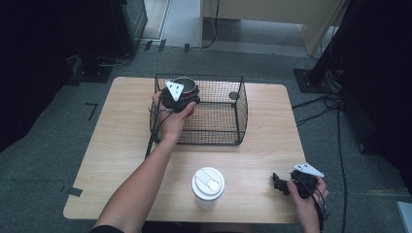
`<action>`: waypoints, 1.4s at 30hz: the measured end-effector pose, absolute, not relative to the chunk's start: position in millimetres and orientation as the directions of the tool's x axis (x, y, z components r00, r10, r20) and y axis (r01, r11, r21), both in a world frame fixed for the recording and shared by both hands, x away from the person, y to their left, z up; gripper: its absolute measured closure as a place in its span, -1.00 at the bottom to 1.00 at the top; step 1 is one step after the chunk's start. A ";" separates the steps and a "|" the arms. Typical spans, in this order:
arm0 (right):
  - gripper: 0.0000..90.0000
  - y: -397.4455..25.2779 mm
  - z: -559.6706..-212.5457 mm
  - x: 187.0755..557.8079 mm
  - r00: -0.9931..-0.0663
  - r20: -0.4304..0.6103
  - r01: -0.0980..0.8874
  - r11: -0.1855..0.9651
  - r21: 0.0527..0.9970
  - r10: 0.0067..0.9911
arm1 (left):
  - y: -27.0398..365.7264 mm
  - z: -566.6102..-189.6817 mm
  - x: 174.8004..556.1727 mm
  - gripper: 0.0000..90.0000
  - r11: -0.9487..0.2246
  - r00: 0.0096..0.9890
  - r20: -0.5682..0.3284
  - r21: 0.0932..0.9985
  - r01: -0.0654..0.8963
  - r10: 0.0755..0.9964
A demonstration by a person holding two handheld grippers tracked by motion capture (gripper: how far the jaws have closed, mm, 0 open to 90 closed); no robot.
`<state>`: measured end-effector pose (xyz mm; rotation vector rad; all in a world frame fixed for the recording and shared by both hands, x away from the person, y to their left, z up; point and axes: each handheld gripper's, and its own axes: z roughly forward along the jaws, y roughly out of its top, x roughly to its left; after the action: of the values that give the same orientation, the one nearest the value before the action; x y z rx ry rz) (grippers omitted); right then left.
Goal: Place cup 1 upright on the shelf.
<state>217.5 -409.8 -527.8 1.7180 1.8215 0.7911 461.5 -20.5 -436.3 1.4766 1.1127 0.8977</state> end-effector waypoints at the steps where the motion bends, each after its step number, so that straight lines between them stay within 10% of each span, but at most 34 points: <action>1: -1.00 -409.7 -527.7 217.5 -0.070 0.027 0.700 0.030 0.714 0.997 | -20.6 -437.1 463.0 -0.83 -0.038 0.295 -0.021 0.981 0.191 0.955; 16: -1.00 -409.7 -527.8 217.5 -0.070 0.026 0.700 0.030 0.714 0.997 | -17.5 -444.4 472.5 -0.85 -0.022 0.222 -0.061 0.936 0.350 0.973; 42: -1.00 -409.7 -527.7 217.5 -0.070 0.026 0.700 0.030 0.714 0.997 | -22.2 -432.7 461.9 -1.00 -0.033 0.189 -0.020 0.961 0.276 0.982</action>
<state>217.5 -409.7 -527.7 1.7176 1.8216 0.7910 461.9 -22.2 -432.7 1.5013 1.2587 0.9231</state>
